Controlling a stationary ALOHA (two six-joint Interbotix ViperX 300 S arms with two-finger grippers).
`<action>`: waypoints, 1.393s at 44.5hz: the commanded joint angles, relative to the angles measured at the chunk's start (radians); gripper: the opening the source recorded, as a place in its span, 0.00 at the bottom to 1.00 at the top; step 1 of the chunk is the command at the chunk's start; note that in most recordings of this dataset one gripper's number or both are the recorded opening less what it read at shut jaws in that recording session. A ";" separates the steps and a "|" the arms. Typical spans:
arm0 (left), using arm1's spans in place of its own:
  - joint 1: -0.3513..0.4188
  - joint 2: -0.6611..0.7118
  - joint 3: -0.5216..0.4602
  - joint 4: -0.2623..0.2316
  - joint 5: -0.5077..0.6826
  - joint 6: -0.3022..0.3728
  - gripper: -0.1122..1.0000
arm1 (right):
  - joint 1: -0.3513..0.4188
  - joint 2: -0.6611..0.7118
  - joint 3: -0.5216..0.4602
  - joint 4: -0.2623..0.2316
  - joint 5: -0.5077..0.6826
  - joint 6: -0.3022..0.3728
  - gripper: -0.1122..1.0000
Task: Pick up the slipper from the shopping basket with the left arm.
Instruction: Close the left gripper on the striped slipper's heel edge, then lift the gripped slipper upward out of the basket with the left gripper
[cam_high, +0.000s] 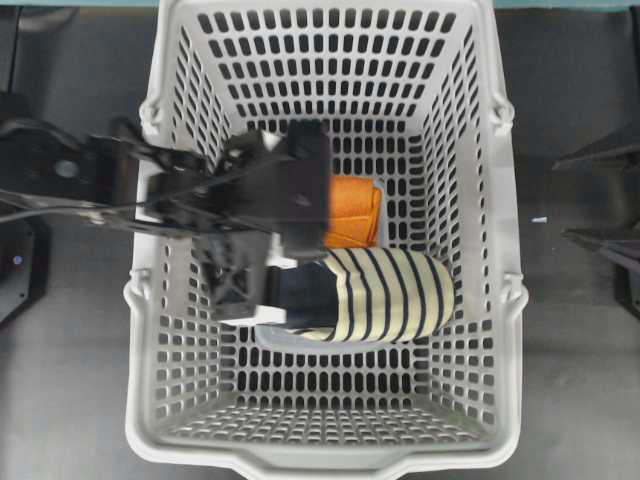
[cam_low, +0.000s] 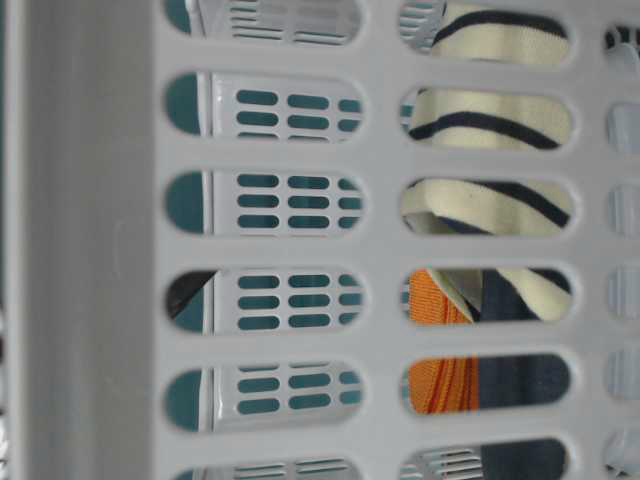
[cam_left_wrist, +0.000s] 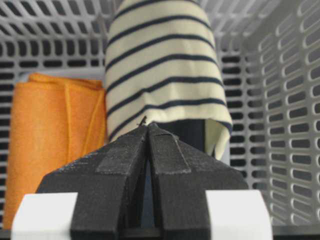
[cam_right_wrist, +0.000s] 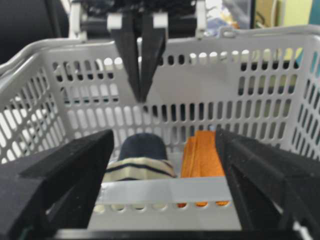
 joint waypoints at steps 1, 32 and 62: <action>-0.009 0.044 -0.083 0.002 0.060 0.003 0.14 | 0.000 0.002 -0.025 0.005 -0.002 0.006 0.79; -0.041 0.364 -0.192 0.003 0.156 -0.003 0.91 | 0.000 -0.005 -0.017 0.005 -0.005 0.008 0.79; -0.040 0.290 -0.644 0.003 0.635 0.135 0.16 | 0.000 -0.008 -0.009 0.005 -0.002 0.006 0.79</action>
